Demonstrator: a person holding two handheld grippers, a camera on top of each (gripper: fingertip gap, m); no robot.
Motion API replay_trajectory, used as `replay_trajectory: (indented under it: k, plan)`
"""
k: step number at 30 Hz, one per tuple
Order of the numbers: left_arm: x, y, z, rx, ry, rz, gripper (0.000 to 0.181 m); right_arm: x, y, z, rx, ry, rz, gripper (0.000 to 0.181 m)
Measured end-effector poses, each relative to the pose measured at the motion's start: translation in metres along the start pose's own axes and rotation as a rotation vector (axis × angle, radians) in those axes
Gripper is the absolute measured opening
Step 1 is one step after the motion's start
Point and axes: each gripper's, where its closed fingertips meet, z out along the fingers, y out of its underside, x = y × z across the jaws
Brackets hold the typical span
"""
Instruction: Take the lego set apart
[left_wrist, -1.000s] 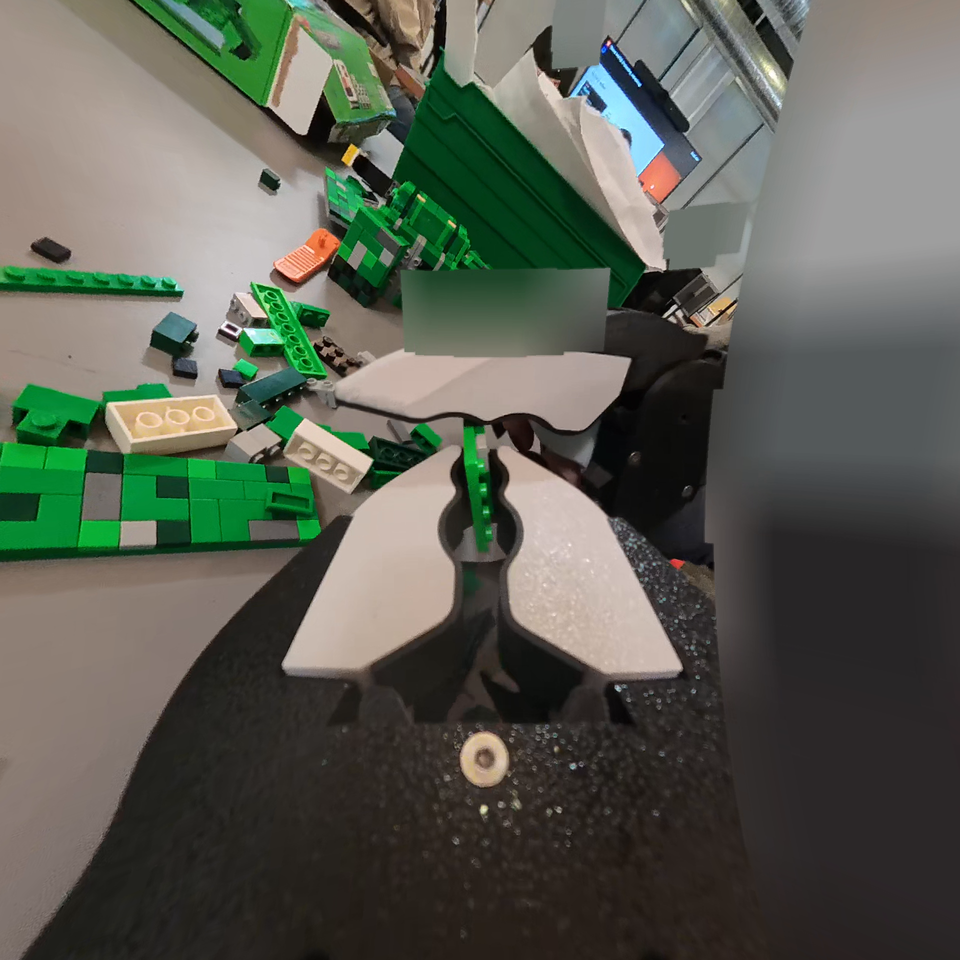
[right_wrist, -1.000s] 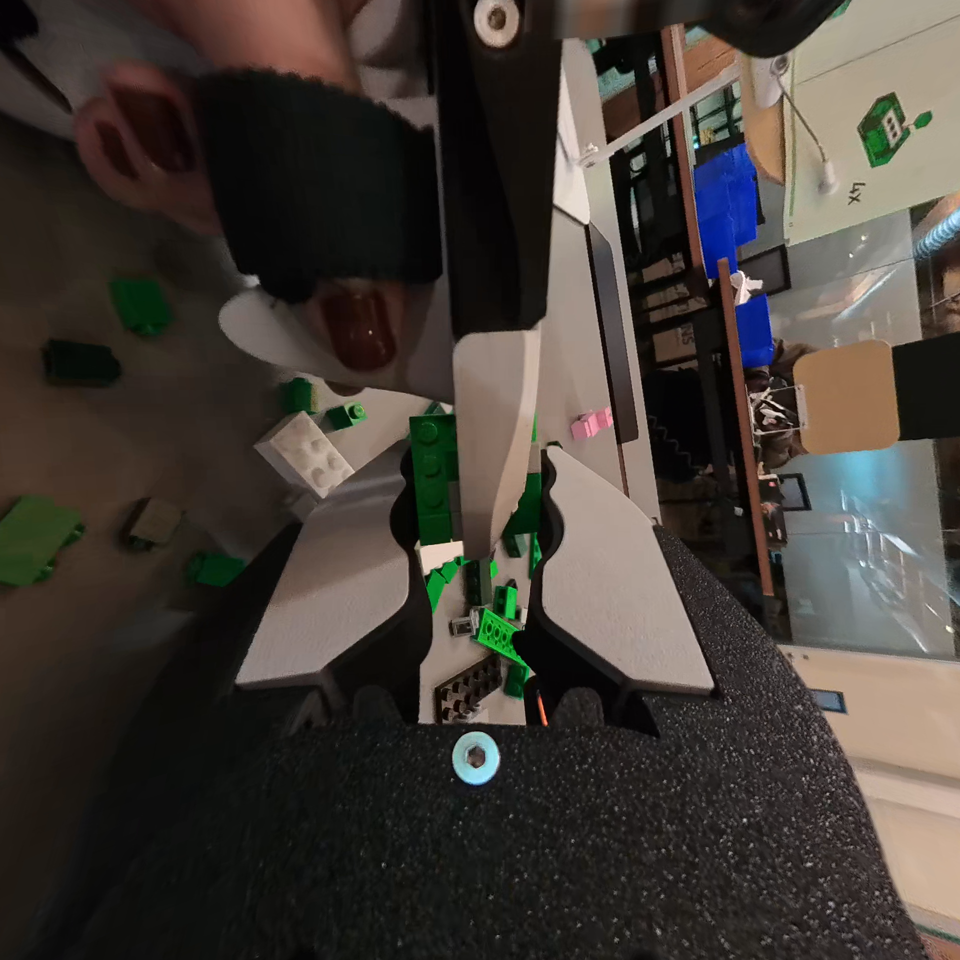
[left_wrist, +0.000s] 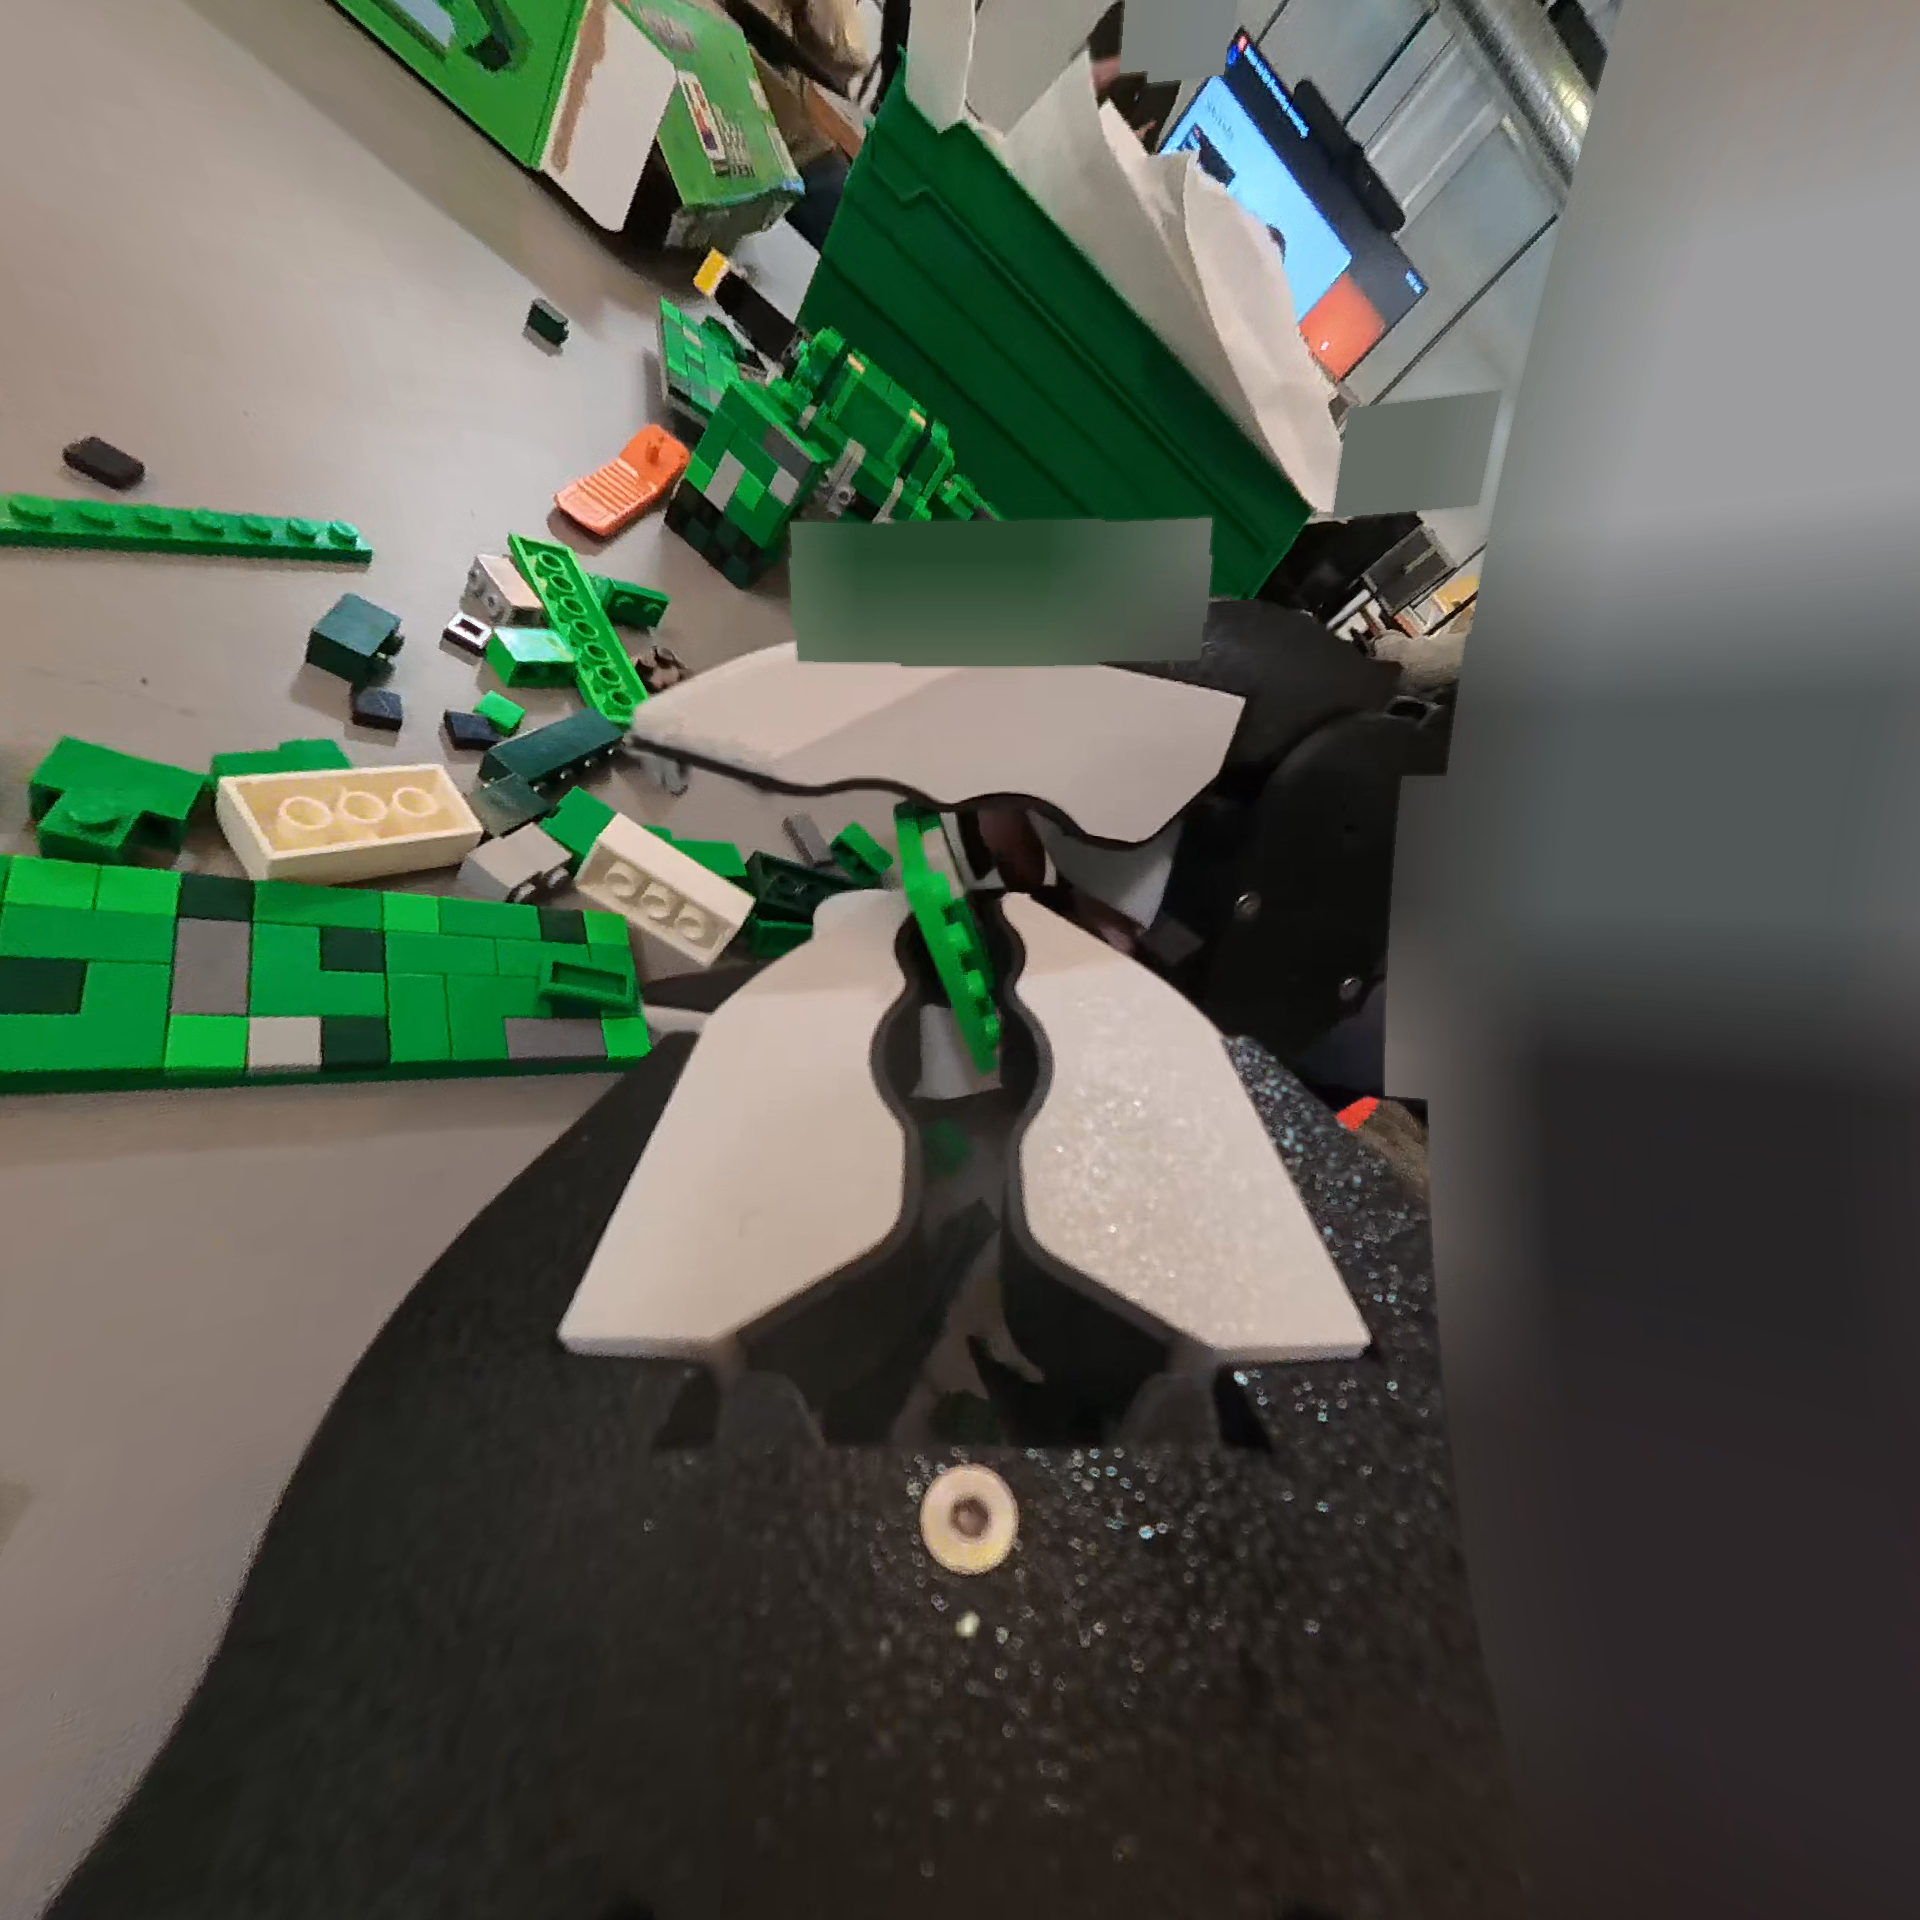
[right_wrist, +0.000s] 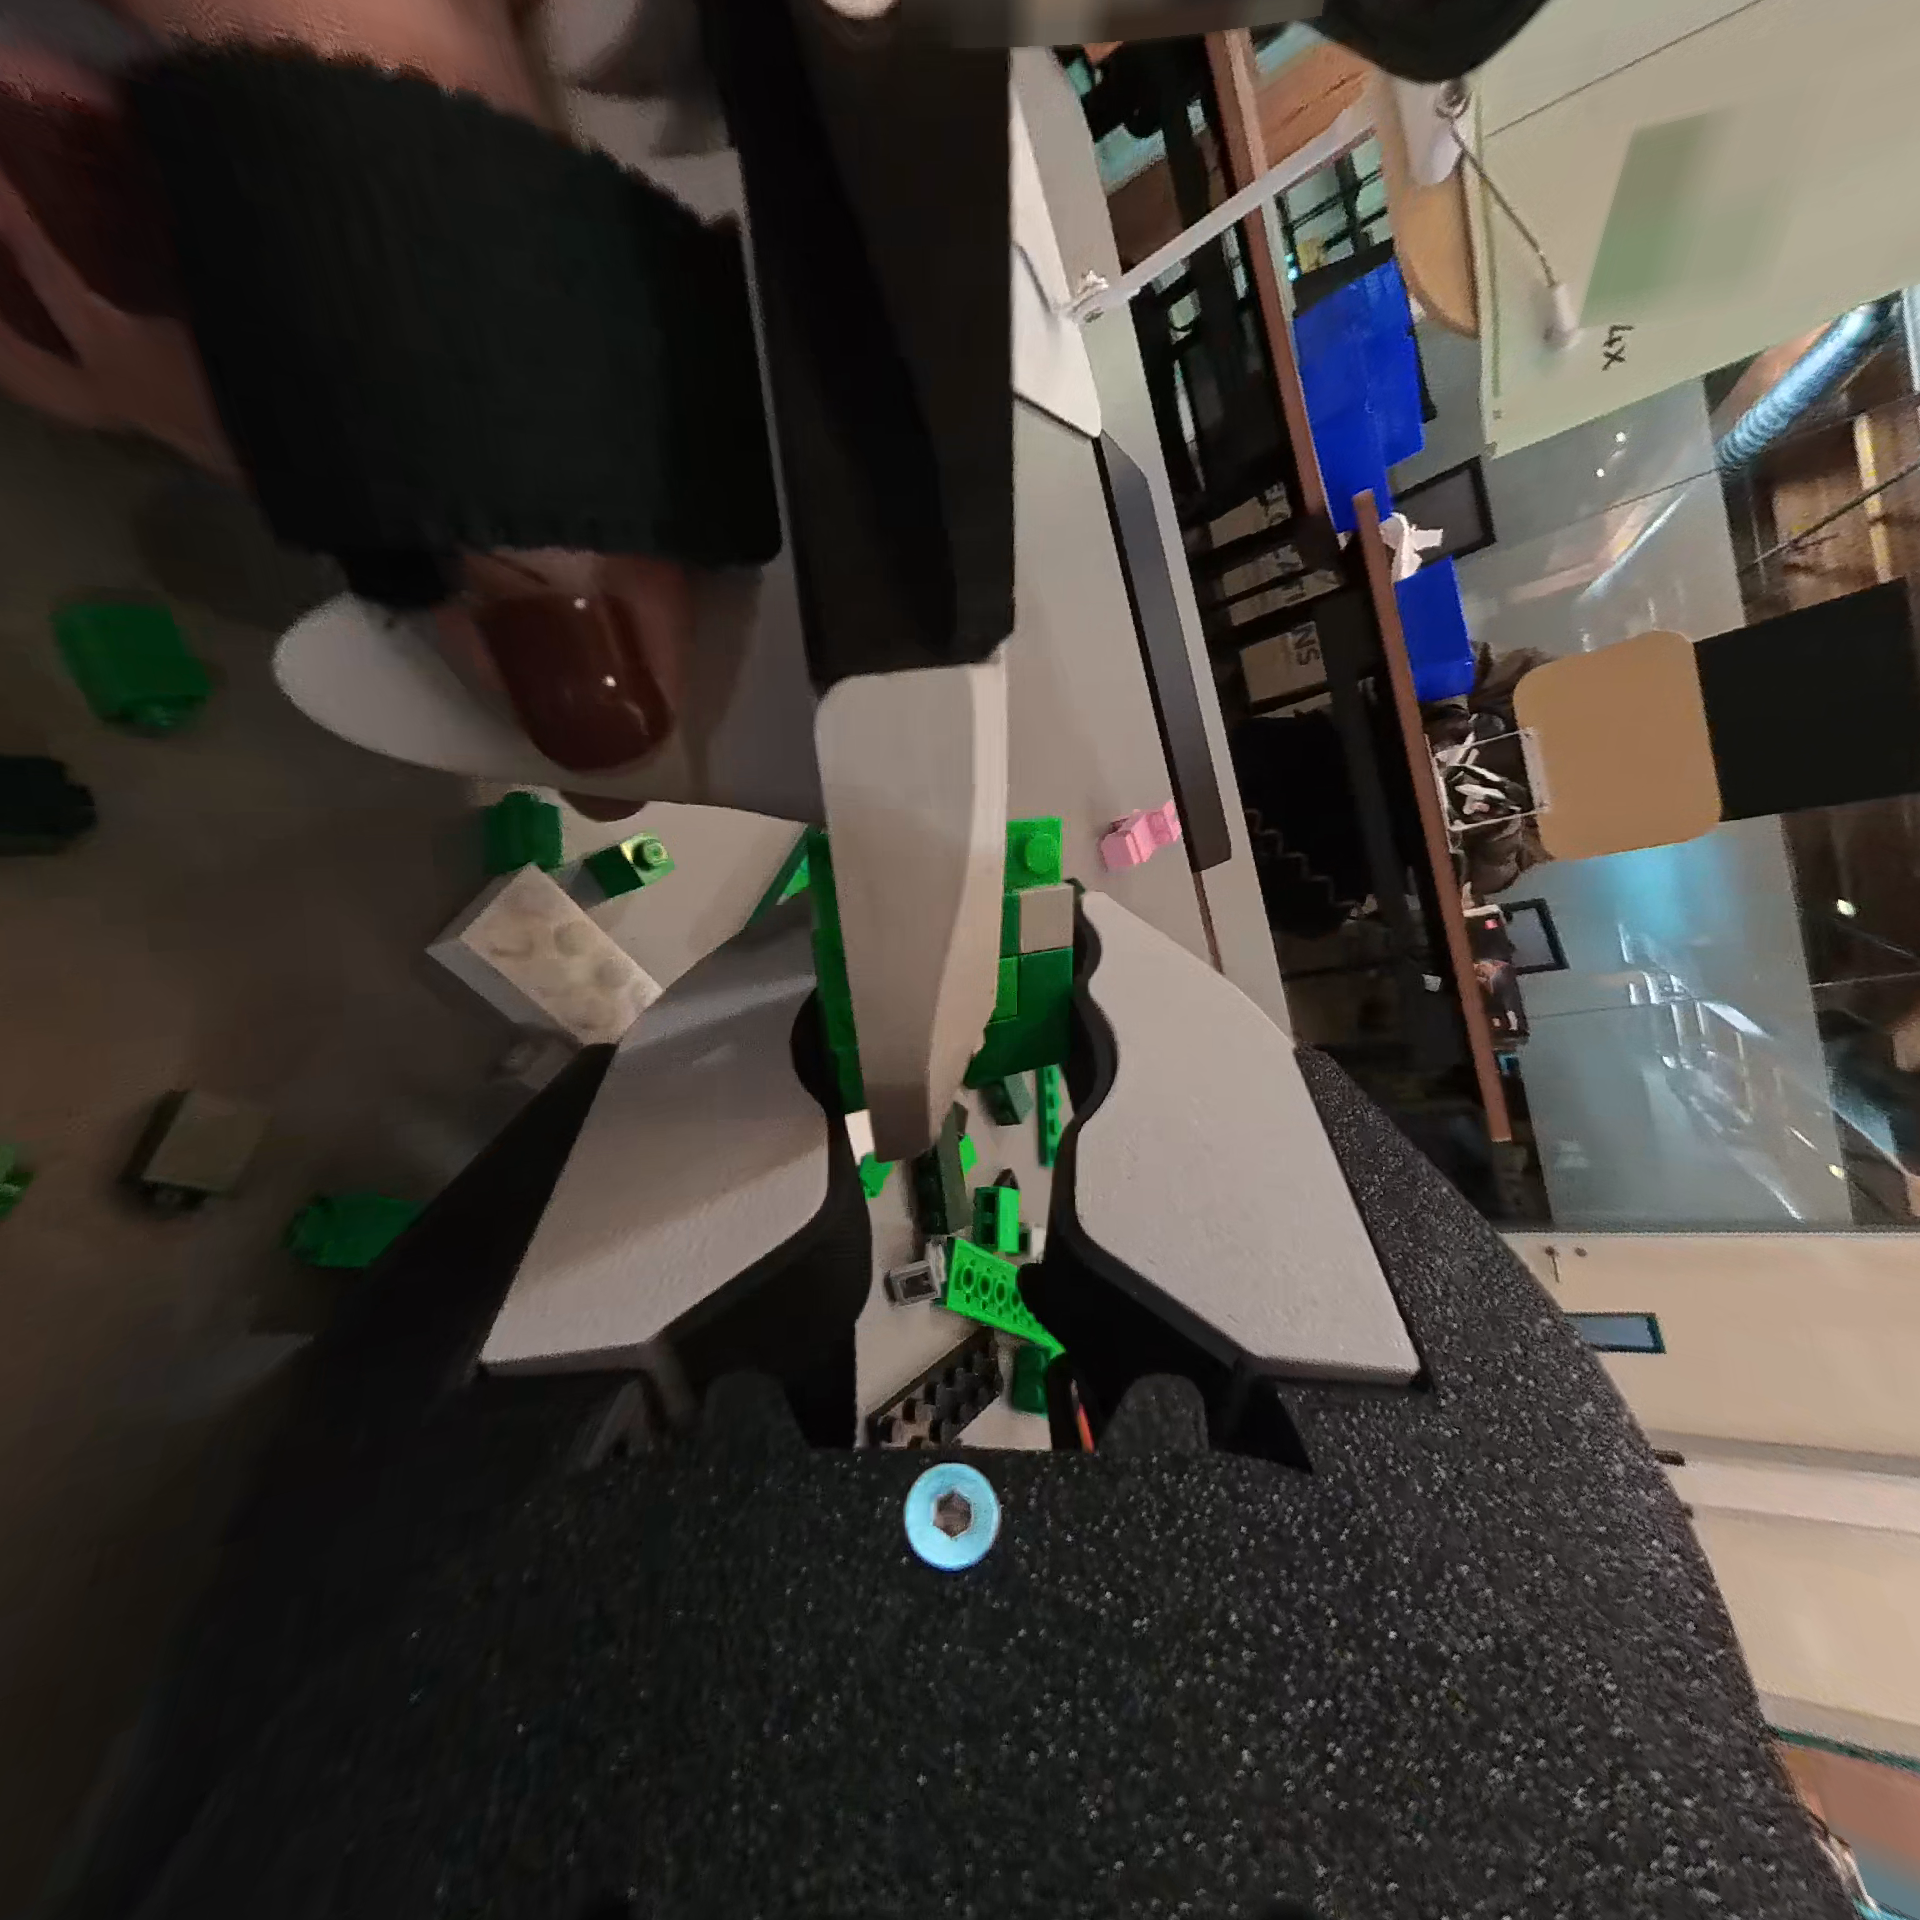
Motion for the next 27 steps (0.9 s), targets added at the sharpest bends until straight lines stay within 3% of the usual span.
replay_trajectory:
  k: [1, 6, 10, 15, 27]
  plan:
    - [0.001, -0.001, 0.000, 0.008, -0.006, 0.007, 0.008, 0.002, -0.001, -0.001, 0.009, 0.005, 0.004, 0.039]
    - [-0.001, 0.002, 0.002, -0.035, -0.083, 0.108, 0.006, -0.004, -0.002, 0.000, 0.016, -0.049, 0.058, 0.042]
    - [-0.002, 0.001, 0.002, -0.017, -0.081, 0.062, 0.006, -0.002, 0.001, 0.001, -0.012, -0.016, 0.013, 0.039]
    - [-0.001, -0.006, 0.001, 0.061, -0.049, -0.017, 0.007, 0.014, 0.003, 0.001, -0.104, 0.146, -0.135, 0.038]
    - [-0.006, -0.015, -0.005, 0.156, 0.045, -0.226, 0.005, 0.026, -0.002, 0.002, -0.177, 0.334, -0.357, 0.045]
